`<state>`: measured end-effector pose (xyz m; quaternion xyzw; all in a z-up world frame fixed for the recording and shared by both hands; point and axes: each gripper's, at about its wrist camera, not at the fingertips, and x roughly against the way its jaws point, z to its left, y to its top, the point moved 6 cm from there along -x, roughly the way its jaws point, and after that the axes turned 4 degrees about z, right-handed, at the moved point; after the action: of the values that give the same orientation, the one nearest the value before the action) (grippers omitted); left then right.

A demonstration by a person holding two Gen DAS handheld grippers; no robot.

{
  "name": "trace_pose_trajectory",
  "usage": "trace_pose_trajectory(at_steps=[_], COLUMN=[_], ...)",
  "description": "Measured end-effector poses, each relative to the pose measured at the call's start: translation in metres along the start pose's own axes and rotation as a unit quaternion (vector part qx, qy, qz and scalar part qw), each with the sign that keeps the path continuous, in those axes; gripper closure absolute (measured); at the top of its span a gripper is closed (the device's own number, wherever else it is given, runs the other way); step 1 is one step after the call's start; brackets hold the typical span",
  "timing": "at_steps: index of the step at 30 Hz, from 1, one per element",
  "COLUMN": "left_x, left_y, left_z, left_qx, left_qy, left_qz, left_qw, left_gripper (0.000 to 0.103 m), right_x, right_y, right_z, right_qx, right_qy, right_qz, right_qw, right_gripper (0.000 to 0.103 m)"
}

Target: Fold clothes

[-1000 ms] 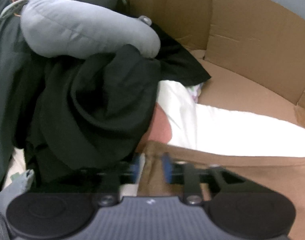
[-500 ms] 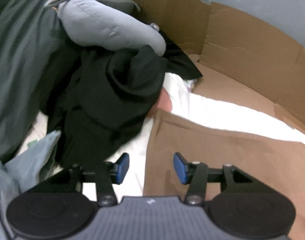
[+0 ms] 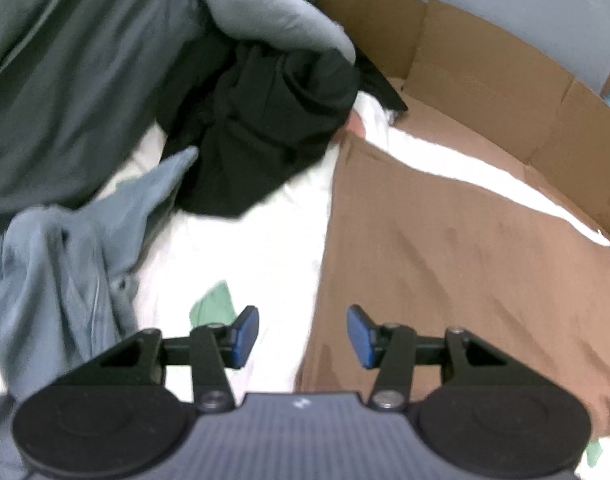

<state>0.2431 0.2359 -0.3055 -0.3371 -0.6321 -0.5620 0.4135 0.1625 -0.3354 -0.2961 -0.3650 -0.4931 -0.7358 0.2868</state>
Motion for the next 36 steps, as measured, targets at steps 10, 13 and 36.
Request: trace_pose_trajectory(at_steps=[10, 13, 36], left_x=[0.008, 0.002, -0.041], left_y=[-0.048, -0.064, -0.101], left_z=[0.005, 0.001, 0.015], left_qx=[0.050, 0.050, 0.252], left_qy=[0.006, 0.006, -0.127], left_qz=[0.017, 0.021, 0.042], left_qw=[0.9986, 0.9985, 0.9586], left_gripper=[0.053, 0.053, 0.053], right_x=[0.008, -0.005, -0.078], right_y=[-0.047, -0.062, -0.129], right_z=[-0.009, -0.017, -0.053], right_qx=[-0.075, -0.111, -0.356], right_qy=[0.032, 0.046, 0.138], right_qz=[0.011, 0.028, 0.090], right_qw=[0.997, 0.992, 0.920], right_gripper=[0.062, 0.062, 0.059])
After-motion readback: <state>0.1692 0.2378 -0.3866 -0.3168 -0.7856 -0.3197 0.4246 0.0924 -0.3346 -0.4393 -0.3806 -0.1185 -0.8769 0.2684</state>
